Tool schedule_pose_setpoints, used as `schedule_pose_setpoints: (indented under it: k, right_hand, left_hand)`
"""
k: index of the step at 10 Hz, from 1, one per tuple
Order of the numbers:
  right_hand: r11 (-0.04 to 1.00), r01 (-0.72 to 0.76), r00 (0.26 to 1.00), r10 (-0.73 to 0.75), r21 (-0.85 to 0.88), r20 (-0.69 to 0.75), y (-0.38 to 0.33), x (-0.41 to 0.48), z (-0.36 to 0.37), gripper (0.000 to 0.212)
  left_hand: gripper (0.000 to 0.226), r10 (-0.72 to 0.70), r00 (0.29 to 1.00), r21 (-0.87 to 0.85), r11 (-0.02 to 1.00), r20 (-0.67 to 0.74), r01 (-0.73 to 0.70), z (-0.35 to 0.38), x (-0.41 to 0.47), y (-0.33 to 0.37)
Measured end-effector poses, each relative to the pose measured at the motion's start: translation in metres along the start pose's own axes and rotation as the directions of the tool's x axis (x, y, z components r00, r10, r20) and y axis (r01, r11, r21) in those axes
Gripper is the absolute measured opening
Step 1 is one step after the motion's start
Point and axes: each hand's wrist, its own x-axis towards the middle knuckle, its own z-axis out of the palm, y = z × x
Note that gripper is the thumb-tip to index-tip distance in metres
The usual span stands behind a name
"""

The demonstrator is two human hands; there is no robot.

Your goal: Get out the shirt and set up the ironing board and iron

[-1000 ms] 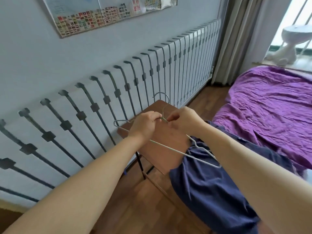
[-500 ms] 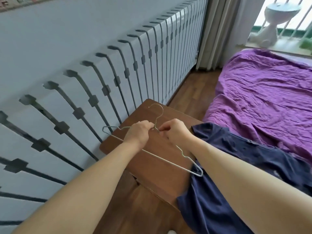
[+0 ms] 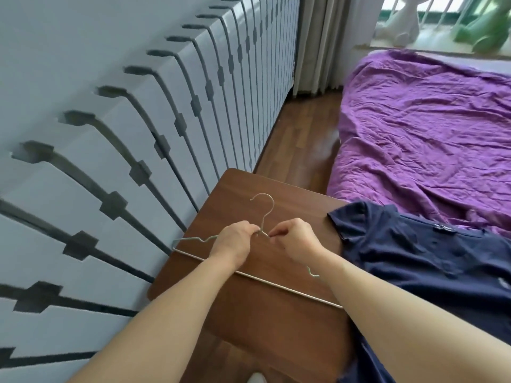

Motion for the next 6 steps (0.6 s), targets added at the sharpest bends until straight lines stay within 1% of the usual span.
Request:
schedule_pose_setpoints:
  k: [1,2,4,5,6]
  right_hand:
    - [0.999,-0.046,0.998,0.046,0.008,-0.038,0.008,0.012,0.002,0.013]
    - [0.995,-0.097,0.994,0.097,0.007,-0.043,0.015,0.022,0.004,0.016]
    - [0.982,-0.185,0.983,0.185,0.049,0.005,0.026,0.023,0.004,0.024]
    - [0.985,-0.159,0.986,0.162,0.074,-0.031,0.016,0.016,-0.005,0.022]
    - [0.991,-0.097,0.980,0.112,0.097,-0.162,-0.004,0.007,-0.019,0.020]
  left_hand:
    - [0.037,0.014,1.000,-0.025,1.000,0.021,-0.014,0.008,0.018,-0.004]
    - [0.039,-0.018,0.998,-0.033,0.999,0.056,0.020,0.015,0.030,-0.007]
    - [0.047,-0.042,0.990,-0.068,0.996,0.138,0.052,0.016,0.037,-0.014]
    - [0.045,0.015,0.996,-0.105,0.994,0.084,-0.006,-0.002,0.036,-0.007]
    - [0.036,0.113,0.994,-0.121,0.986,0.000,-0.113,-0.029,0.037,0.011]
